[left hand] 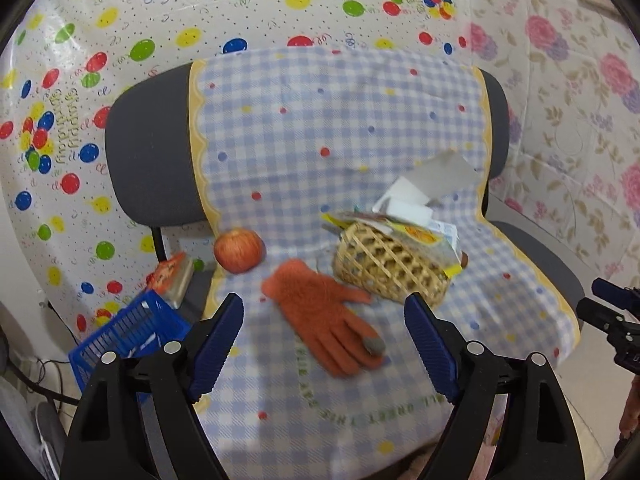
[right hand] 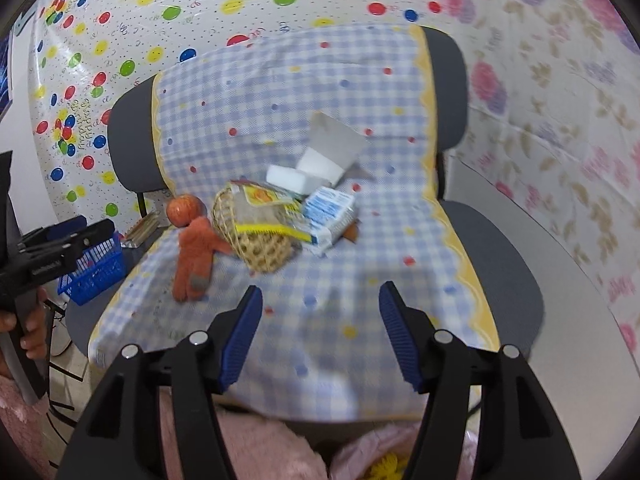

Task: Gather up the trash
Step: 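Grasp the yellow snack pouch with the right tool and lift it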

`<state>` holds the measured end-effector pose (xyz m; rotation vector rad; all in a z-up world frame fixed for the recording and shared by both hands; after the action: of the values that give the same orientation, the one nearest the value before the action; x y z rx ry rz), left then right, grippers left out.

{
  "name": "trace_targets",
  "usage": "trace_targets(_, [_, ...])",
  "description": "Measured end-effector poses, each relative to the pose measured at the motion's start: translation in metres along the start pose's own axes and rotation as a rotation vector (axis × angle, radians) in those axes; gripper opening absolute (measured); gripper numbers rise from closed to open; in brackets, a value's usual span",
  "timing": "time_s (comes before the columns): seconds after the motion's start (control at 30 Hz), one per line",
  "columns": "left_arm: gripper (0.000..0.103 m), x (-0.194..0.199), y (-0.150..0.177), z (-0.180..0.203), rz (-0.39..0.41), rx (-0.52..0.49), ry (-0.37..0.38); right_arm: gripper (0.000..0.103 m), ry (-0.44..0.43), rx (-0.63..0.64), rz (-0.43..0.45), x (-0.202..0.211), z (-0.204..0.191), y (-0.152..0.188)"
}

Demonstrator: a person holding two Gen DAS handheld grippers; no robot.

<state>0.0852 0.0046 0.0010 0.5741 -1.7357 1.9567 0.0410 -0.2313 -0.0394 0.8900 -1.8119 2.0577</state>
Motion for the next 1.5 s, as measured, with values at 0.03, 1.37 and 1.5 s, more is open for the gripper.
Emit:
trace_targets(0.03, [0.083, -0.003, -0.005, -0.002, 0.004, -0.002, -0.004, 0.06, -0.007, 0.003, 0.004, -0.006, 0.0, -0.007])
trace_targets(1.37, [0.083, -0.073, -0.017, -0.036, -0.068, 0.052, -0.076, 0.003, -0.278, 0.036, 0.005, -0.137, -0.055, -0.094])
trace_targets(1.5, [0.083, -0.064, -0.018, -0.038, -0.06, 0.057, -0.076, 0.003, -0.226, 0.071, 0.146, -0.081, -0.05, -0.126])
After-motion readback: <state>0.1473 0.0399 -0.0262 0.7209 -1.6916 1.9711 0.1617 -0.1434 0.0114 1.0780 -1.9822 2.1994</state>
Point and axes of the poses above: each gripper's, at about its wrist camera, not at the fingertips, and x roughly against the way its jaws point, z to its right, y to its underside, the point moved 10 cm from there along -x, roughly the way its jaws point, and after that the axes turned 13 degrees about x, right-handed, at the moved point
